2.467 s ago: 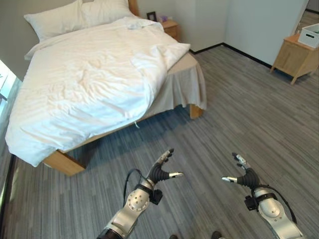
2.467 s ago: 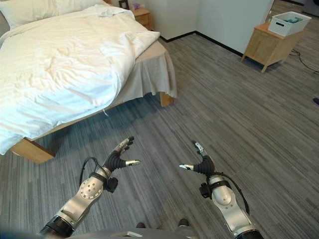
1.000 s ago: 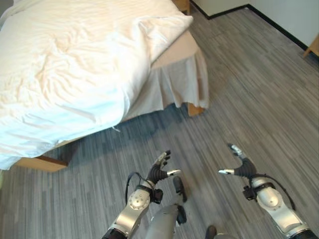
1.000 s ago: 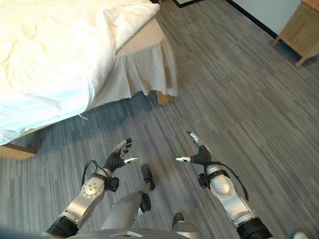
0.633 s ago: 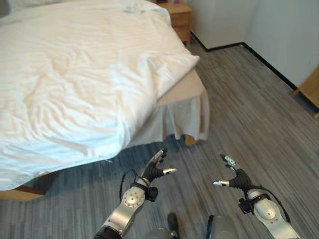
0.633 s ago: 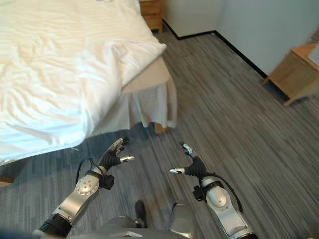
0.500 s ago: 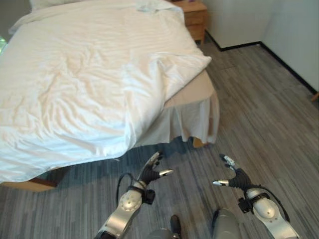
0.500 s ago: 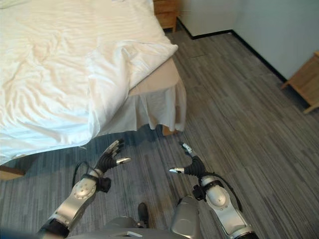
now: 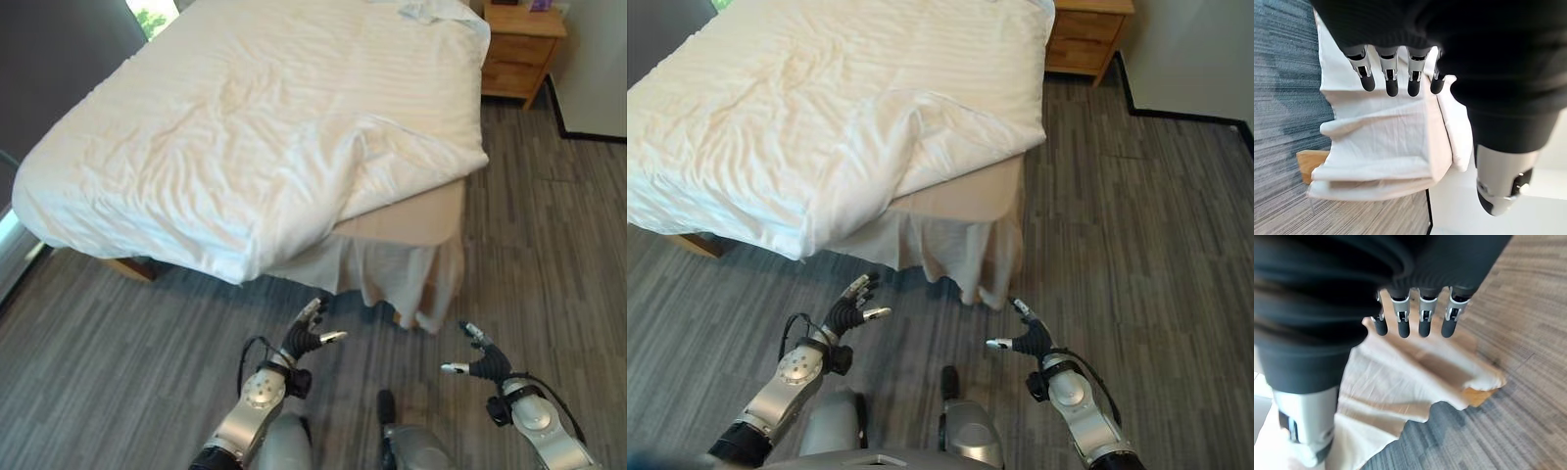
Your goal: Making the bed.
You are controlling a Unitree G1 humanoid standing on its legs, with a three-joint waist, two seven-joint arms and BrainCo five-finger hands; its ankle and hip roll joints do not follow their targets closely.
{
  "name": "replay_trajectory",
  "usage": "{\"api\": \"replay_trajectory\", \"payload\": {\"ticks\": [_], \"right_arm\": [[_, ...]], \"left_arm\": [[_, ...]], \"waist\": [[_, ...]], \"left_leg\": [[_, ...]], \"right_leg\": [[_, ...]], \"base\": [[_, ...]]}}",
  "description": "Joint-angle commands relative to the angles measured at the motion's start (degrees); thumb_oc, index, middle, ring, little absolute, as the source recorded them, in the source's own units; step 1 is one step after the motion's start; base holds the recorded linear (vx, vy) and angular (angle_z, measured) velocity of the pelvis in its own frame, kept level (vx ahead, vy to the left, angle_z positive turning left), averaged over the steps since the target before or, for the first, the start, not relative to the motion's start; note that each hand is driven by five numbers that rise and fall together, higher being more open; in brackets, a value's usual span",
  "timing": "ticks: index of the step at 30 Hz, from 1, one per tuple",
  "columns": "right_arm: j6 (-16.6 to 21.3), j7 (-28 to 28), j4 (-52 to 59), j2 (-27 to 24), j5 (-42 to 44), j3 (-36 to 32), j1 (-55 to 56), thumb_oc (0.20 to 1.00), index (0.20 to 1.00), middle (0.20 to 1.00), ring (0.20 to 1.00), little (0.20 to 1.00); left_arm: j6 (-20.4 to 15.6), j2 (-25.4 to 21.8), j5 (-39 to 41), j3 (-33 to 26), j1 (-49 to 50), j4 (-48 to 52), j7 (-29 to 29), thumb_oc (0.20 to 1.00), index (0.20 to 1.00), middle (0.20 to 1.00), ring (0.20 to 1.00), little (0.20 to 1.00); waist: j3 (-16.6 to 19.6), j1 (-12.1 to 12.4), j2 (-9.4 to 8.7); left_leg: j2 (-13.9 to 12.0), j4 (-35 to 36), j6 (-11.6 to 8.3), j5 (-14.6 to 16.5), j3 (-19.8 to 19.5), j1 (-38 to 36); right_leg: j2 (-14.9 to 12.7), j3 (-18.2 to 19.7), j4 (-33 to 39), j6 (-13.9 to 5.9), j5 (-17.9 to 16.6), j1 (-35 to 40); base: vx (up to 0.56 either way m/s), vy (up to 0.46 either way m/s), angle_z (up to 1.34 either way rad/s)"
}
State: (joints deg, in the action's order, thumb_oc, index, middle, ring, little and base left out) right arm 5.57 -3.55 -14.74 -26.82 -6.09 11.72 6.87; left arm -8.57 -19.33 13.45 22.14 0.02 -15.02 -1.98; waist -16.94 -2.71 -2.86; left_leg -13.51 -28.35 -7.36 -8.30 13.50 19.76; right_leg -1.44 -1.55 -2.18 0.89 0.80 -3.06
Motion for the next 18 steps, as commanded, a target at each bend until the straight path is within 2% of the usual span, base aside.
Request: {"api": "replay_trajectory", "payload": {"ticks": [1,2,3,4,6,8,10,11,12,13,15,18], "right_arm": [[1.7,-1.0,5.5,-1.2,1.9,-0.1,2.4,1.0,1.0,1.0,1.0,1.0],[1.8,-1.0,5.4,-1.3,1.9,0.0,2.4,1.0,1.0,1.0,1.0,1.0],[1.5,-1.4,5.5,-1.3,1.2,-0.3,1.9,1.0,1.0,1.0,1.0,1.0],[1.4,-1.4,5.5,-1.3,1.1,-0.3,2.0,1.0,1.0,1.0,1.0,1.0],[1.2,-2.8,6.5,-1.4,-2.3,-1.3,1.8,1.0,1.0,1.0,1.0,1.0],[0.9,-3.6,6.9,-1.2,-4.2,-1.7,2.0,1.0,1.0,1.0,1.0,1.0],[0.6,-4.3,8.2,-0.6,-6.9,-2.3,2.2,1.0,1.0,1.0,1.0,1.0],[0.6,-4.4,8.8,-0.3,-8.0,-2.3,1.6,1.0,1.0,1.0,1.0,1.0],[0.4,-4.8,9.4,0.2,-8.5,-2.2,0.1,1.0,1.0,1.0,1.0,1.0],[0.4,-5.2,9.8,0.6,-8.6,-2.5,0.3,1.0,1.0,1.0,1.0,1.0],[0.3,-5.5,9.7,0.8,-8.7,-2.6,0.4,1.0,1.0,1.0,1.0,1.0],[-0.1,-5.6,10.1,1.0,-9.3,-3.1,1.4,1.0,1.0,1.0,1.0,1.0]], "left_arm": [[-1.7,-1.5,2.8,-1.3,-0.3,2.9,0.7,1.0,1.0,1.0,1.0,1.0],[-1.7,-1.5,2.8,-1.3,-0.3,2.9,0.7,1.0,1.0,1.0,1.0,1.0],[-1.7,-1.3,2.7,-1.1,-0.1,2.7,0.8,1.0,1.0,1.0,1.0,1.0],[-1.6,-1.3,2.7,-1.1,-0.1,2.7,0.8,1.0,1.0,1.0,1.0,1.0],[-0.9,-0.9,3.0,-0.9,0.7,2.9,1.1,1.0,1.0,1.0,1.0,1.0],[-0.5,-0.7,3.1,-0.9,1.3,3.0,1.2,1.0,1.0,1.0,1.0,1.0],[0.1,-1.4,2.8,-1.4,2.4,3.6,1.4,1.0,1.0,1.0,1.0,1.0],[0.0,-1.6,3.0,-1.8,2.8,4.0,1.2,1.0,1.0,1.0,1.0,1.0],[0.0,-2.0,3.4,-1.9,2.5,3.9,0.7,1.0,1.0,1.0,1.0,1.0],[-0.1,-2.1,4.0,-2.5,2.5,3.2,0.4,1.0,1.0,1.0,1.0,1.0],[-0.2,-2.1,4.2,-2.7,2.5,2.8,0.4,1.0,1.0,1.0,1.0,1.0],[-0.3,-2.4,4.2,-3.0,2.4,1.9,0.7,1.0,1.0,1.0,1.0,1.0]], "waist": [[3.4,0.2,1.23],[3.4,0.2,1.08],[4.0,0.9,2.12],[3.9,0.8,2.06],[5.5,1.1,2.82],[6.1,1.1,2.49],[6.5,1.6,1.73],[5.9,1.4,1.71],[4.6,0.4,2.58],[4.3,-0.3,2.88],[4.1,-0.4,2.73],[4.4,-1.3,2.23]], "left_leg": [[4.7,19.1,2.03,1.7,2.9,-7.0],[5.1,20.4,2.09,1.2,3.1,-7.7],[6.2,25.7,1.96,-1.6,3.5,-7.9],[6.4,26.2,1.98,-1.8,3.5,-8.2],[8.1,31.5,3.56,-1.7,1.9,-11.3],[8.7,32.5,4.04,-1.2,1.7,-12.9],[8.8,33.3,5.16,0.4,2.7,-16.0],[8.5,33.4,5.59,1.8,3.1,-18.2],[7.0,33.4,5.87,2.2,2.8,-20.3],[7.1,33.4,6.28,3.1,1.8,-21.6],[7.4,33.4,6.32,3.8,1.6,-22.2],[8.3,33.4,5.68,5.3,-0.2,-22.8]], "right_leg": [[-4.7,-0.7,7.2,-7.11,-2.1,8.2],[-5.0,-0.7,7.2,-7.19,-2.0,8.3],[-3.7,-0.8,7.2,-7.3,-0.3,10.0],[-3.8,-0.9,7.2,-7.32,-0.2,10.1],[-2.7,-1.2,7.2,-7.53,1.5,12.1],[-2.8,-1.5,6.6,-7.54,1.6,13.3],[-2.7,-2.5,-2.7,-8.98,2.6,11.7],[-3.6,-4.2,-9.7,-10.82,1.3,8.4],[-4.6,-5.6,-21.5,-14.13,-4.1,1.4],[-5.1,-4.3,-25.7,-14.35,-4.2,-2.3],[-6.3,-4.1,-24.7,-13.83,-4.0,-3.0],[-8.3,-2.0,-14.2,-12.33,-2.9,-3.1]], "base": [[0.36,0.081,0.11],[0.32,0.088,0.5],[0.21,0.052,0.39],[0.29,0.079,0.08],[0.36,0.139,-0.13],[0.25,0.089,-0.06],[0.12,0.063,-0.18],[0.09,0.115,-0.62],[0.17,0.129,-0.49],[0.17,0.074,-0.27],[0.13,-0.003,0.37],[0.17,-0.1,0.24]]}}
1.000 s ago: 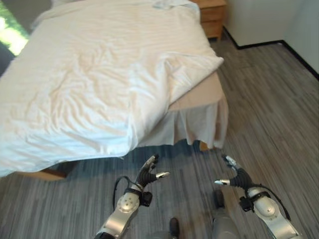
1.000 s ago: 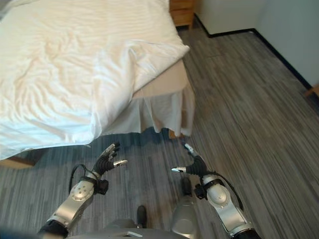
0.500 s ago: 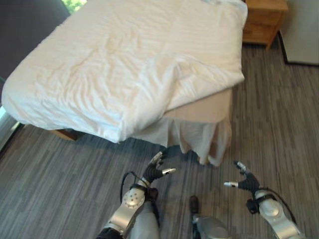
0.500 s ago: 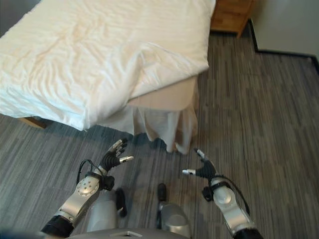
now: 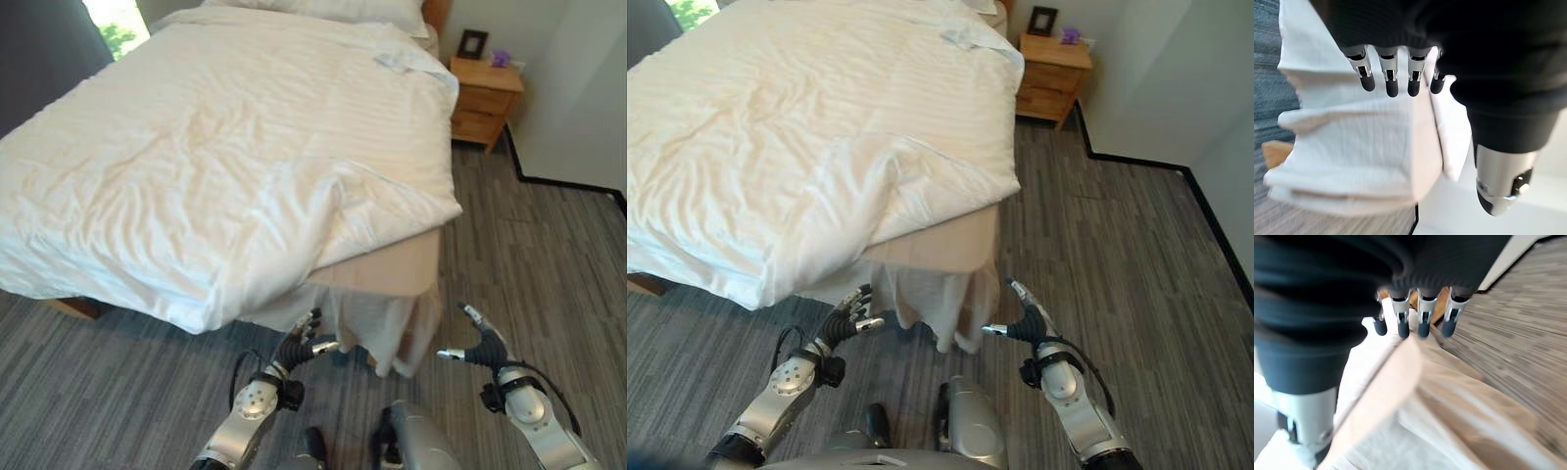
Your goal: Making the bed.
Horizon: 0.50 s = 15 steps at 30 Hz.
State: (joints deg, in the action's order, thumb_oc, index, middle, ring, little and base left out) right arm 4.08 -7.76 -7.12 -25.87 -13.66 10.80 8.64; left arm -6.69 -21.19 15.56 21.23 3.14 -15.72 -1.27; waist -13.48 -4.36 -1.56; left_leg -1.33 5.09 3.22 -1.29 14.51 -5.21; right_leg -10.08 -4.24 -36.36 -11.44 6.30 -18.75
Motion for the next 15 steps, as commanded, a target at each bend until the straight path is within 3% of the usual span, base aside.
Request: {"api": "replay_trajectory", "payload": {"ticks": [1,2,3,9,15], "right_arm": [[1.3,-1.7,2.4,0.0,-2.4,-2.3,0.0,1.0,1.0,1.0,1.0,1.0],[1.1,-1.8,2.5,0.0,-3.0,-2.3,0.4,1.0,1.0,1.0,1.0,1.0],[0.8,-1.8,3.5,0.2,-4.3,-3.6,2.5,1.0,1.0,1.0,1.0,1.0],[0.6,-2.7,3.7,-0.5,-7.3,-4.4,4.0,1.0,1.0,1.0,1.0,1.0],[1.6,-3.2,6.1,-0.4,-4.8,-7.2,5.7,1.0,1.0,1.0,1.0,1.0]], "left_arm": [[-2.4,-0.5,2.0,-2.3,-0.8,2.6,-0.1,1.0,1.0,1.0,1.0,1.0],[-2.5,-0.5,1.5,-2.4,-0.6,2.7,-0.4,1.0,1.0,1.0,1.0,1.0],[-2.9,-0.4,1.4,-2.5,-0.8,2.8,0.0,1.0,1.0,1.0,1.0,1.0],[-3.2,-0.7,-0.1,-4.9,1.4,4.2,-1.3,1.0,1.0,1.0,1.0,1.0],[-4.4,-1.5,-4.4,-11.2,0.2,6.8,-8.0,1.0,1.0,1.0,1.0,1.0]], "waist": [[1.1,-0.2,0.61],[1.1,-0.8,0.39],[1.9,-1.2,-0.39],[4.7,-1.0,-0.52],[6.4,-0.7,-0.48]], "left_leg": [[-3.4,-0.1,-5.21,-1.0,-2.0,2.1],[-3.0,-0.1,-5.36,-0.4,-2.5,1.5],[-1.9,-0.1,-5.55,0.5,-3.5,1.0],[-2.3,-0.1,-6.3,1.0,-3.5,0.3],[-3.5,-0.1,-7.4,0.6,-3.7,0.8]], "right_leg": [[0.0,2.8,25.4,-0.02,-8.9,12.8],[-0.6,4.6,28.7,-0.45,-11.3,12.4],[-1.7,6.6,33.4,-0.39,-11.5,14.0],[-2.9,3.9,40.5,-1.02,-15.1,18.9],[-2.6,2.2,41.4,-0.76,-14.2,19.7]], "base": [[0.22,-0.14,0.46],[0.28,-0.131,0.56],[0.2,-0.07,0.67],[0.15,-0.066,0.39],[0.14,-0.028,0.03]]}}
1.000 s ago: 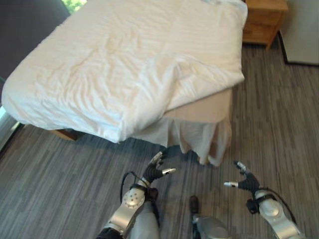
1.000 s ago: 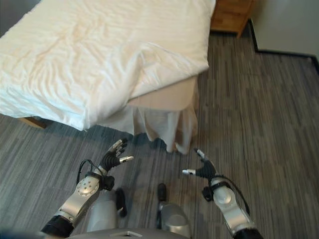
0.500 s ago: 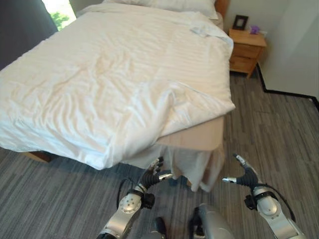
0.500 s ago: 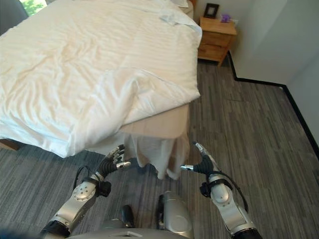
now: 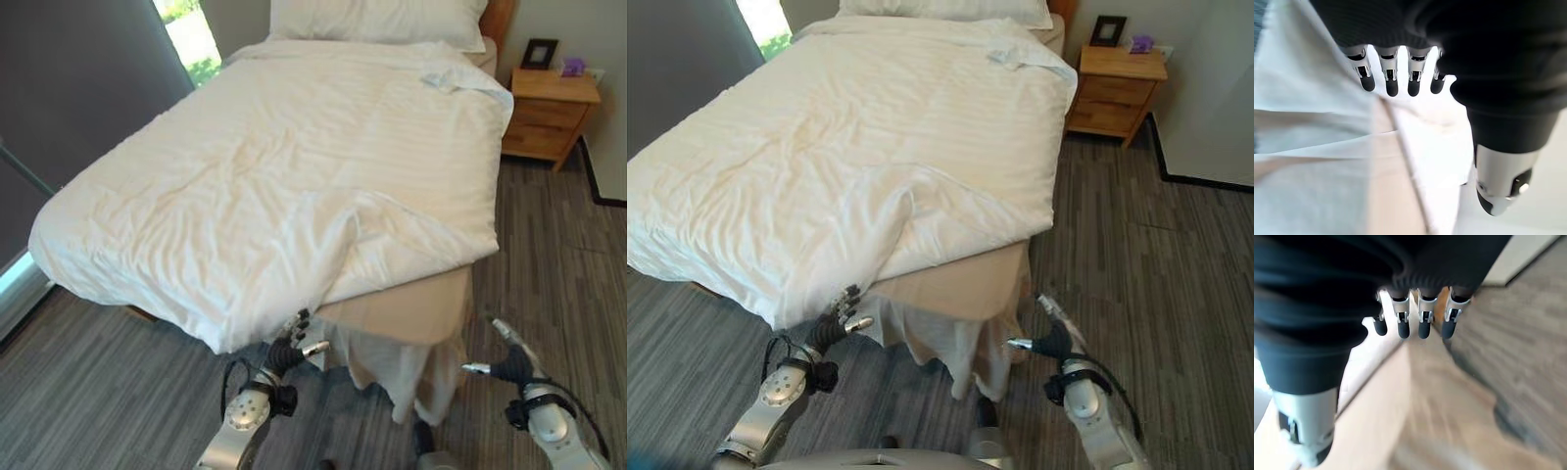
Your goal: Making the bed.
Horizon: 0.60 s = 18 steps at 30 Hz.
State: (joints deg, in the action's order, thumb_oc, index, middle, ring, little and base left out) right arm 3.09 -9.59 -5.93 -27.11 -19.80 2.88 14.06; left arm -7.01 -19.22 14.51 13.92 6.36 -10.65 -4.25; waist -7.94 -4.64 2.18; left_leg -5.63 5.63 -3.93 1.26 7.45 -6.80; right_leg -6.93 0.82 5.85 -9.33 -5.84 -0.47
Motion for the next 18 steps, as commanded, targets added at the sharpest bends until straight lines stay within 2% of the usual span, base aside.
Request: {"api": "replay_trajectory", "payload": {"ticks": [1,2,3,4,7,10,11,14,18], "right_arm": [[2.8,-1.1,5.4,1.0,2.1,0.1,1.6,1.0,1.0,1.0,1.0,1.0],[2.8,-1.1,5.5,1.0,2.1,0.1,1.6,1.0,1.0,1.0,1.0,1.0],[2.8,-0.9,5.1,1.4,3.4,-0.7,3.6,1.0,1.0,1.0,1.0,1.0],[3.0,-0.7,5.0,1.4,4.5,-1.2,4.6,1.0,1.0,1.0,1.0,1.0],[3.3,-0.2,4.3,1.3,6.7,-1.6,6.2,1.0,1.0,1.0,1.0,1.0],[4.7,1.7,3.7,-0.5,7.6,0.4,10.2,1.0,1.0,1.0,1.0,1.0],[4.7,1.6,3.7,-0.4,7.6,0.3,10.1,1.0,1.0,1.0,1.0,1.0],[5.8,2.9,3.8,-2.7,6.3,3.5,11.2,1.0,1.0,1.0,1.0,1.0],[6.4,3.3,3.2,-3.4,5.8,6.0,10.2,1.0,1.0,1.0,1.0,1.0]], "left_arm": [[-4.0,-3.6,-6.8,-6.5,-4.3,2.0,-8.8,1.0,1.0,1.0,1.0,1.0],[-4.0,-3.5,-7.0,-6.5,-4.3,2.0,-8.9,1.0,1.0,1.0,1.0,1.0],[-3.3,-4.2,-10.7,-9.2,-8.4,1.4,-13.0,1.0,1.0,1.0,1.0,1.0],[-3.3,-5.0,-12.5,-10.0,-10.6,1.2,-14.6,1.0,1.0,1.0,1.0,1.0],[-2.8,-7.2,-15.7,-9.8,-16.4,-1.5,-17.7,1.0,1.0,1.0,1.0,1.0],[0.2,-11.9,-24.5,-5.5,-29.4,-8.9,-22.5,1.0,1.0,1.0,1.0,1.0],[0.1,-11.8,-24.6,-5.2,-29.9,-9.3,-22.7,1.0,1.0,1.0,1.0,1.0],[2.4,-15.1,-27.6,-0.7,-42.6,-18.9,-25.3,1.0,1.0,1.0,1.0,1.0],[4.0,-16.2,-30.3,3.2,-50.0,-28.1,-26.4,1.0,1.0,1.0,1.0,1.0]], "waist": [[1.3,-0.4,-4.31],[1.3,-0.5,-4.29],[1.8,-1.0,-4.47],[2.1,-1.4,-4.48],[2.7,-2.4,-4.4],[3.8,-5.2,-3.84],[3.9,-5.1,-3.86],[4.6,-7.7,-2.97],[5.2,-8.8,-2.63]], "left_leg": [[0.5,-0.6,-0.47,-2.0,3.4,2.4],[0.5,-0.6,-0.49,-2.0,3.4,2.4],[0.2,-0.6,-0.87,-1.9,3.5,2.5],[0.1,-0.6,-1.12,-2.0,3.7,2.6],[-0.1,-0.6,-1.5,-2.3,4.0,3.3],[-0.4,-0.6,-2.1,-2.4,5.0,4.8],[-0.4,-0.6,-2.11,-2.5,4.9,4.9],[-0.5,-0.6,-2.51,-2.6,5.6,7.1],[-0.6,-0.6,-2.66,-2.8,6.2,9.0]], "right_leg": [[-5.6,-3.2,-0.9,-2.74,-1.8,1.6],[-5.6,-3.3,-0.9,-2.73,-1.8,1.6],[-5.5,-3.3,-0.9,-2.75,-1.6,1.4],[-5.4,-3.4,-0.9,-2.79,-1.7,1.3],[-5.3,-3.3,-0.9,-2.93,-1.9,0.7],[-5.2,-2.6,-0.9,-3.4,-2.5,-1.2],[-5.2,-2.7,-0.9,-3.4,-2.5,-1.4],[-5.3,-1.8,-0.9,-4.01,-3.0,-4.1],[-5.2,-1.3,-0.9,-4.28,-3.2,-6.6]], "base": [[0.13,-0.003,0.09],[0.19,0.004,0.07],[0.16,0.002,0.13],[0.2,0.006,0.13],[0.08,0.009,-0.02],[0.08,0.031,-0.02],[0.03,0.018,-0.11],[0.01,0.022,-0.12],[0.01,0.009,-0.22]]}}
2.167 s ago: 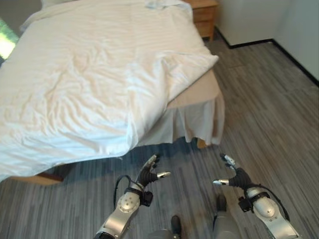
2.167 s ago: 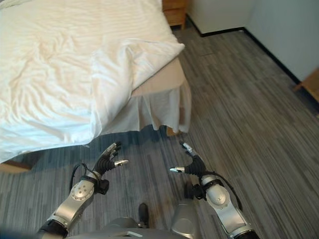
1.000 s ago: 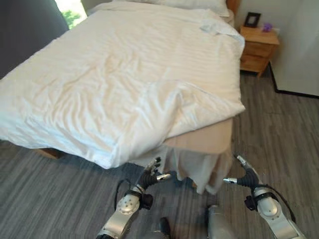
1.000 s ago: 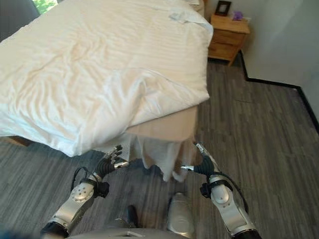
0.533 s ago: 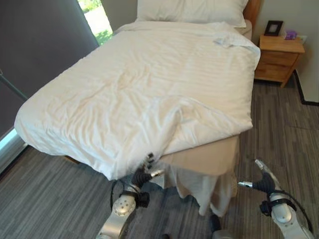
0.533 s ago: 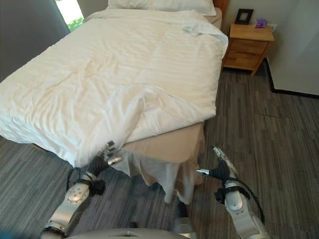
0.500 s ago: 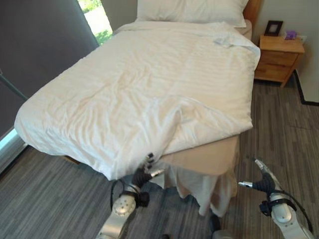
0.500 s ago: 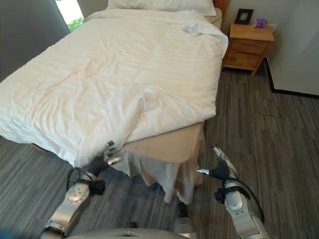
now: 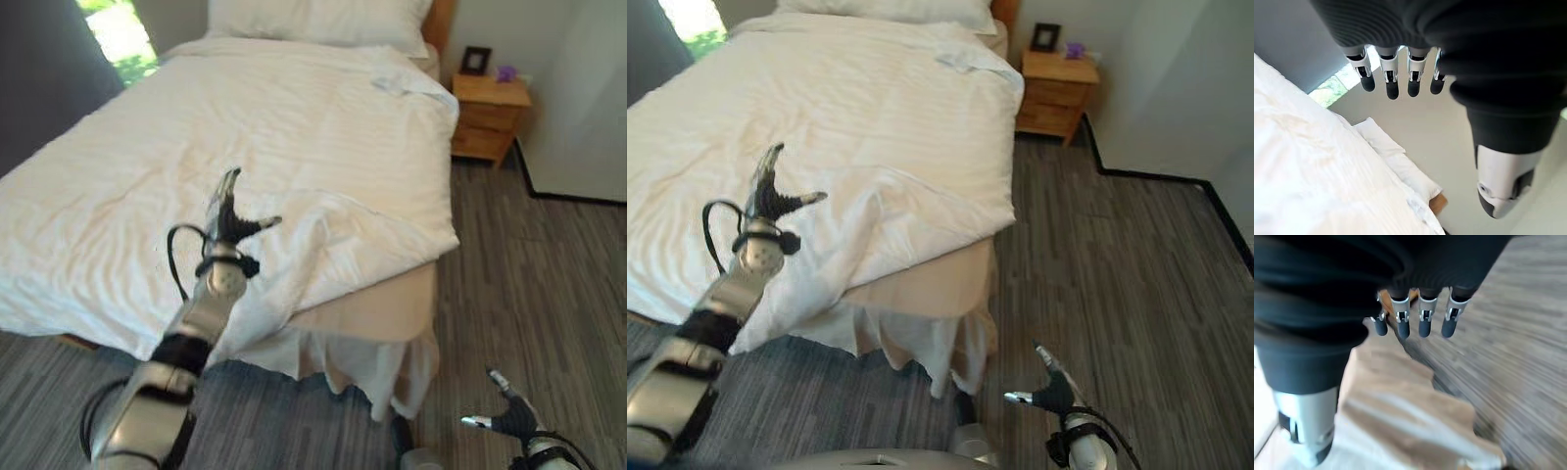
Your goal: Making the bed.
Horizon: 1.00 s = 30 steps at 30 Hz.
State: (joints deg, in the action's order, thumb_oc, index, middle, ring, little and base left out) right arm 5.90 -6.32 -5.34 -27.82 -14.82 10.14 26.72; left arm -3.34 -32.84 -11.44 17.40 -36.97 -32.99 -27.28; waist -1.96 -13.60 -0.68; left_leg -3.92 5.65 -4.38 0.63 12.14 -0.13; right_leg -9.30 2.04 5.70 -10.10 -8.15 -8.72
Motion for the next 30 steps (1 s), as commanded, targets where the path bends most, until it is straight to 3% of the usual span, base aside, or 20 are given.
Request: {"api": "replay_trajectory", "payload": {"ticks": [1,11,18,19,20,26,30], "right_arm": [[4.1,-0.2,2.2,-3.4,0.8,0.2,-3.3,1.0,1.0,1.0,1.0,1.0],[7.1,-2.4,5.5,-4.4,2.9,0.6,-3.7,1.0,1.0,1.0,1.0,1.0],[10.7,-6.1,8.9,-5.1,6.0,0.7,-5.6,1.0,1.0,1.0,1.0,1.0],[10.7,-6.2,8.8,-5.1,6.1,0.7,-5.6,1.0,1.0,1.0,1.0,1.0],[10.9,-6.3,9.1,-5.3,6.3,1.0,-6.1,1.0,1.0,1.0,1.0,1.0],[10.8,-5.0,11.3,-4.9,8.2,1.2,-7.3,1.0,1.0,1.0,1.0,1.0],[9.7,-4.2,7.5,-5.3,7.1,3.7,-8.0,1.0,1.0,1.0,1.0,1.0]], "left_arm": [[1.6,-3.4,-4.7,1.7,-10.8,-12.8,-3.8,1.0,1.0,1.0,1.0,1.0],[8.3,-6.2,-14.2,9.8,-22.7,-35.0,-6.5,1.0,1.0,1.0,1.0,1.0],[7.2,-9.7,-12.9,12.0,-25.7,-38.2,-8.6,1.0,1.0,1.0,1.0,1.0],[7.2,-9.7,-12.9,12.0,-25.8,-38.3,-8.6,0.42,0.42,0.42,0.42,0.42],[7.0,-10.1,-12.9,12.9,-26.2,-38.3,-8.1,0.2,0.2,0.2,0.2,0.2],[4.0,-7.5,-6.1,11.2,-26.4,-41.7,-3.7,0.2,0.2,0.2,0.2,0.2],[-0.3,-1.4,0.1,9.6,-25.2,-35.4,-2.8,0.2,0.2,0.2,0.2,0.2]], "waist": [[-0.8,-0.6,0.55],[-3.5,-2.5,0.38],[-7.6,-3.3,0.58],[-7.4,-3.3,0.59],[-8.0,-3.4,0.73],[-7.9,-3.4,1.44],[-7.1,-3.1,1.59]], "left_leg": [[-2.4,-0.6,-2.3,-2.5,1.9,3.4],[-3.2,-0.6,-2.68,-4.2,2.9,9.6],[-4.4,-0.6,-3.29,-6.0,2.5,16.8],[-4.4,-0.6,-3.29,-6.0,2.5,17.0],[-4.4,-0.6,-3.28,-6.6,2.6,18.2],[-4.4,-0.6,-3.27,-6.7,2.6,21.2],[-3.7,-0.6,-3.06,-5.5,2.4,18.0]], "right_leg": [[-2.8,-2.1,-0.7,-3.65,-1.4,0.2],[-2.3,-0.8,-0.7,-3.96,-2.8,-7.1],[-2.1,-0.6,-0.7,-4.18,-3.8,-13.9],[-2.1,-0.6,-0.7,-4.18,-3.8,-14.0],[-2.2,-0.5,-0.7,-4.25,-4.2,-15.1],[-2.5,-0.2,-0.7,-4.4,-4.2,-18.4],[-2.7,-0.4,-0.7,-4.23,-3.2,-15.5]], "base": [[0.0,0.018,-0.16],[-0.02,0.018,-0.12],[-0.07,-0.001,0.01],[-0.14,0.003,0.0],[-0.09,0.003,-0.01],[-0.06,0.005,-0.05],[0.0,-0.01,-0.05]]}}
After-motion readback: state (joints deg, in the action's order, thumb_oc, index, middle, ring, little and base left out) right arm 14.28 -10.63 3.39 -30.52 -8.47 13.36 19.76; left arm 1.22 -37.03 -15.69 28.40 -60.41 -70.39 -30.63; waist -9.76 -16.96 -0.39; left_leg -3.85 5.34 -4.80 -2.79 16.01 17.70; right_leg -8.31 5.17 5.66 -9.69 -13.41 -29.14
